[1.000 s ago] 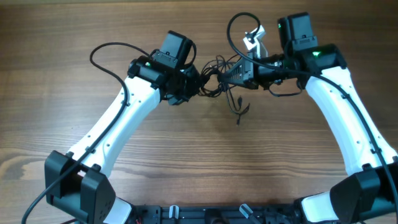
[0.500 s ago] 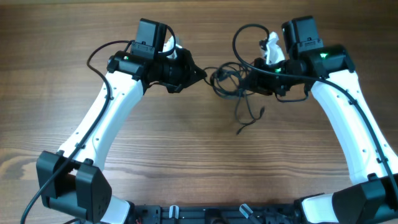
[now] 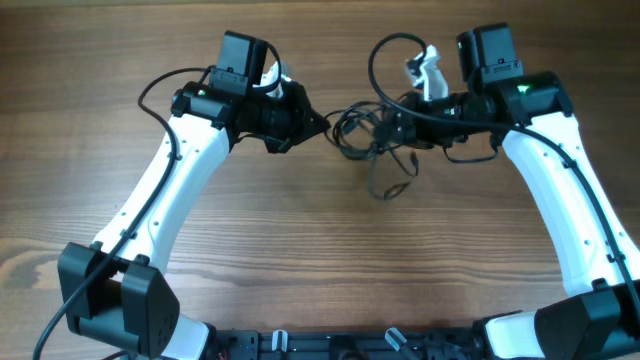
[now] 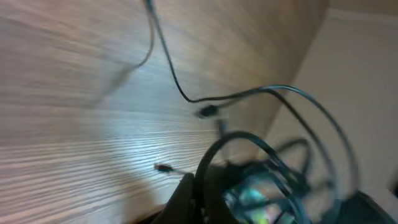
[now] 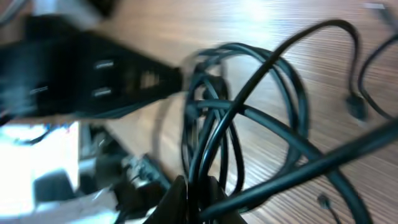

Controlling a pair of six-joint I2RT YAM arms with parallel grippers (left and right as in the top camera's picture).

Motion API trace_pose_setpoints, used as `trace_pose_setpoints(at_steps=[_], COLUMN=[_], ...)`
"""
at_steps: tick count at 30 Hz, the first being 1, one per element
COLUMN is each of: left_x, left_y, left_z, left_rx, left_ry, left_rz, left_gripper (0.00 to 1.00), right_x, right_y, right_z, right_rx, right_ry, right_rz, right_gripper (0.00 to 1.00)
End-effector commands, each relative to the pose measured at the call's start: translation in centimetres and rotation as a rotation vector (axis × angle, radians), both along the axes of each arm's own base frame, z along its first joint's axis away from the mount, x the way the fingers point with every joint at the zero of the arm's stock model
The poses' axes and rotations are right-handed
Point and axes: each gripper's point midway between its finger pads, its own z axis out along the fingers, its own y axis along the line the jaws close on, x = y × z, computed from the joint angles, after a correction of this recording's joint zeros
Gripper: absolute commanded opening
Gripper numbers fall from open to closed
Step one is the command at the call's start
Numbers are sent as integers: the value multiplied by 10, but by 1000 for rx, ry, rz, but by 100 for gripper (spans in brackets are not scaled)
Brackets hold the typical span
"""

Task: Untangle cables

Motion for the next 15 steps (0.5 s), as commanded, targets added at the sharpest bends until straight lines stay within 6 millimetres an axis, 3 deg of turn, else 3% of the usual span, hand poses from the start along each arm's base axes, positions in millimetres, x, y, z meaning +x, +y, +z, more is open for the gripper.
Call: trace_pose_setpoints(at_steps=[1,4,5,7,9,15], left_x=[-2,-4,-5,-8,-11,-12], left_y=[7,6,4,-1,-6,-21], left_z=[-6,-7,-7,-7,-6,-2], left_rx=[58,66,69,70,72,60], left_ry=[-4,-21,-33,-41,-56,-99], left_rz=[8,-21,-39,-59,-84,-120], left_gripper=[4,4,4,4,4,4], right_x=[-2,18,21,22,22,22], right_y=[8,-28,-46,-59,-59,-59], right_z=[13,-20,-32,-39,-39,-39], right_rx=[52,-193,-289,-354,-357,-358], right_ry=[-57,51,103,124,112,111], right_rz=[55,-214,-335,-398,-383,-382], right_gripper=[26,48,62,72,79,81])
